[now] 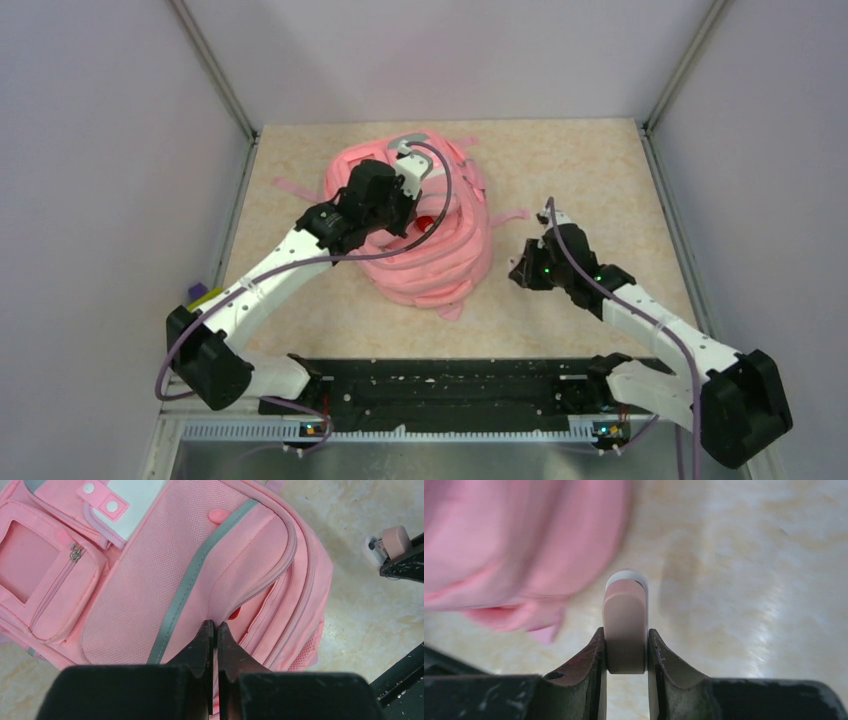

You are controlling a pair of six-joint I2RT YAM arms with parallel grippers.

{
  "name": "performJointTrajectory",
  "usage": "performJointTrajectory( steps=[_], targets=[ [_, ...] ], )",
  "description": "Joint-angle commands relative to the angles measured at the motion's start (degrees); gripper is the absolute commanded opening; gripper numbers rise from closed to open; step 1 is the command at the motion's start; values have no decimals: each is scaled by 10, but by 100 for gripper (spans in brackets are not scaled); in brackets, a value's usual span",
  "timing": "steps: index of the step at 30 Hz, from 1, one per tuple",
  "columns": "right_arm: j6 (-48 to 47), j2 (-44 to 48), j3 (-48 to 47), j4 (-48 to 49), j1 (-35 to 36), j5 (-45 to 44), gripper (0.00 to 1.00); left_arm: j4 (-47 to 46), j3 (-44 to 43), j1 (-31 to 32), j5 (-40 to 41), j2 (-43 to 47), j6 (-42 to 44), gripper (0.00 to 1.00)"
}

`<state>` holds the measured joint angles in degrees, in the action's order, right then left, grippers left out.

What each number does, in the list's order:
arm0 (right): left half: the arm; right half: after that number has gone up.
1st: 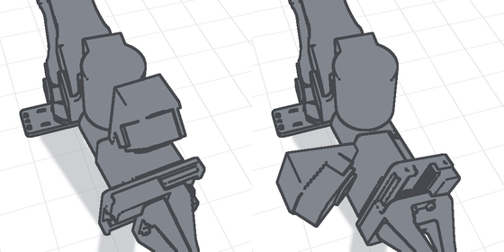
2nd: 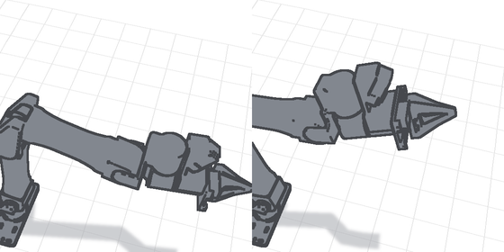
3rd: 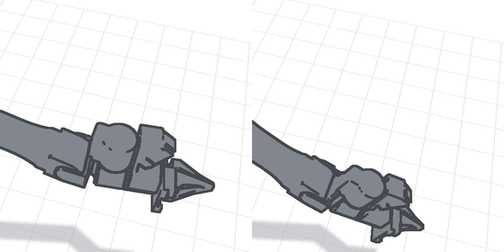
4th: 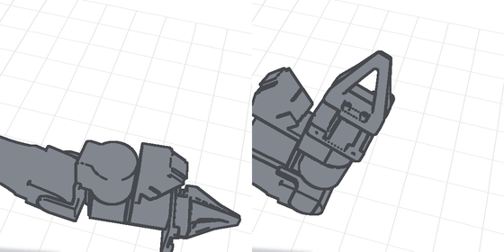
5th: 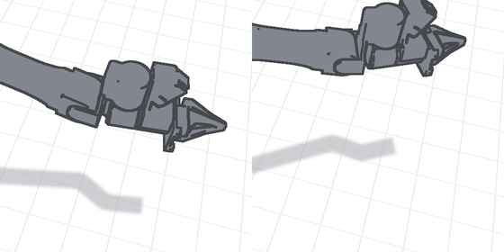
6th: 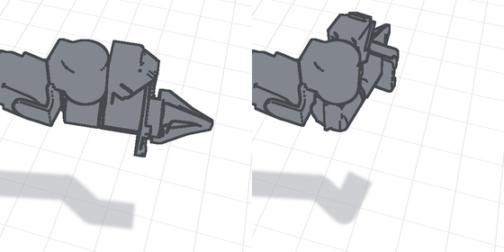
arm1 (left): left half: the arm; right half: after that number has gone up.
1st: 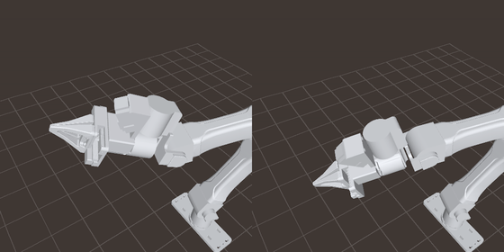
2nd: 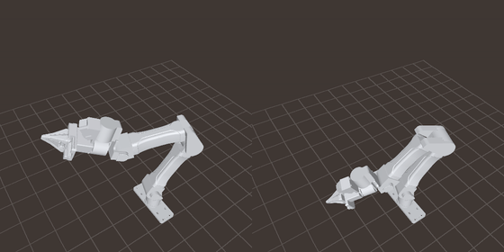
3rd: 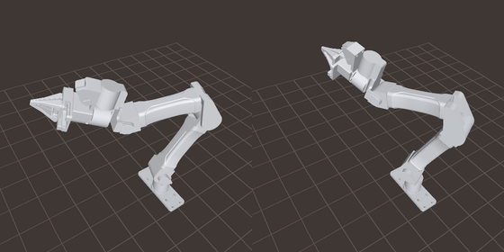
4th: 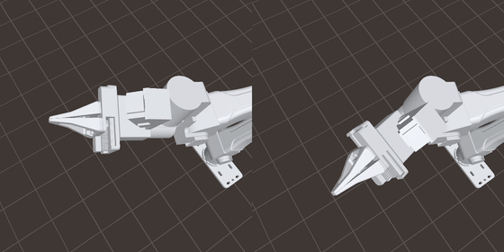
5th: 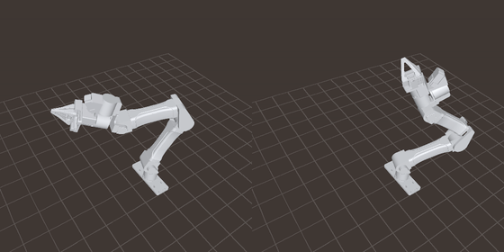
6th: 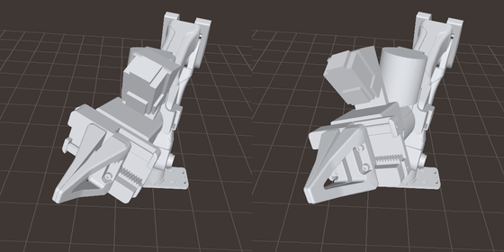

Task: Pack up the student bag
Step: Pick up the personal item from the center of the board, then place the personal item in the student bag.

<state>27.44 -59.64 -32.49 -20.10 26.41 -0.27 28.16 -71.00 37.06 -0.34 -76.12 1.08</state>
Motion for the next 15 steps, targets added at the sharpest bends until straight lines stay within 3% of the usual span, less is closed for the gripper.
performJointTrajectory(
  steps=[1, 5, 15],
  targets=[
    [-19, 20, -91, 110, 83, 96, 0, -34, -7, 1, -44, 47, -26, 0],
    [-37, -56, -159, 149, 139, 111, 0, -34, -5, 1, -46, 44, -25, 0],
    [-35, -218, -282, 140, 146, 139, 0, -34, -3, 1, -43, 44, -23, 0]
  ],
)
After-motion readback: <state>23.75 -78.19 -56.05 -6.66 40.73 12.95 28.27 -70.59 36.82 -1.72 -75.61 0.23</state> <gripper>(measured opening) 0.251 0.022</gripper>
